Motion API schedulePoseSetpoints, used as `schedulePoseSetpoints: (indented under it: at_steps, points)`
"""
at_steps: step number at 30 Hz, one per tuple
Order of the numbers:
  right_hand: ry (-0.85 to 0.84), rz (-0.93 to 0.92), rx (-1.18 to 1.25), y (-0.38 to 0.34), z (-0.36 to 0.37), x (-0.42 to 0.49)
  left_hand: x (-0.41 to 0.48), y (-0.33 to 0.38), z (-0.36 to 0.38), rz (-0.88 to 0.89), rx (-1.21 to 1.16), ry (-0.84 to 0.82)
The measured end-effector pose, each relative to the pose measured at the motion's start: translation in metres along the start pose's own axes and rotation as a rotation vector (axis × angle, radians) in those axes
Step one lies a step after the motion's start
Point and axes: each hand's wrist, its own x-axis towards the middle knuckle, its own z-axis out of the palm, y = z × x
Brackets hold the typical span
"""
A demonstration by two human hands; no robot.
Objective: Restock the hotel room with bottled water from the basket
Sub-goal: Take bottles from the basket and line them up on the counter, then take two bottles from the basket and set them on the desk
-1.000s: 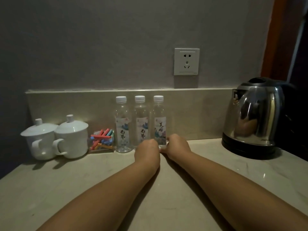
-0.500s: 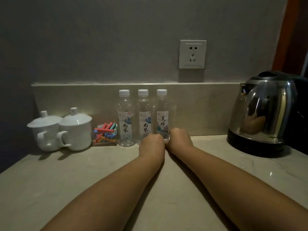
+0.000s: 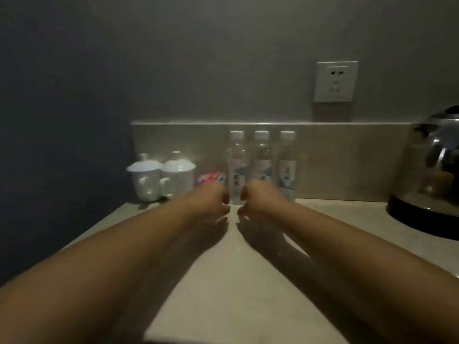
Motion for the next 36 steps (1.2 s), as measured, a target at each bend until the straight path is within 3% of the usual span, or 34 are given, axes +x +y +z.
schedulePoseSetpoints:
  at_steps: [11,19,26,30,36]
  points:
    - [-0.026,-0.474,0.162,-0.257,0.078,-0.026,-0.232,-0.209,-0.075,-0.526,0.073,0.067]
    - [-0.300,-0.744,0.125,-0.440,0.172,-0.115,-0.416,-0.321,-0.083,-0.761,0.080,0.009]
    - [-0.493,-0.712,0.120,-0.492,0.247,-0.167,-0.516,-0.384,-0.026,-0.834,0.012,-0.117]
    - [-0.627,-0.658,0.109,-0.496,0.295,-0.187,-0.556,-0.407,0.027,-0.879,-0.048,-0.288]
    - [-0.768,-0.603,0.032,-0.482,0.364,-0.190,-0.577,-0.439,0.084,-0.890,-0.104,-0.411]
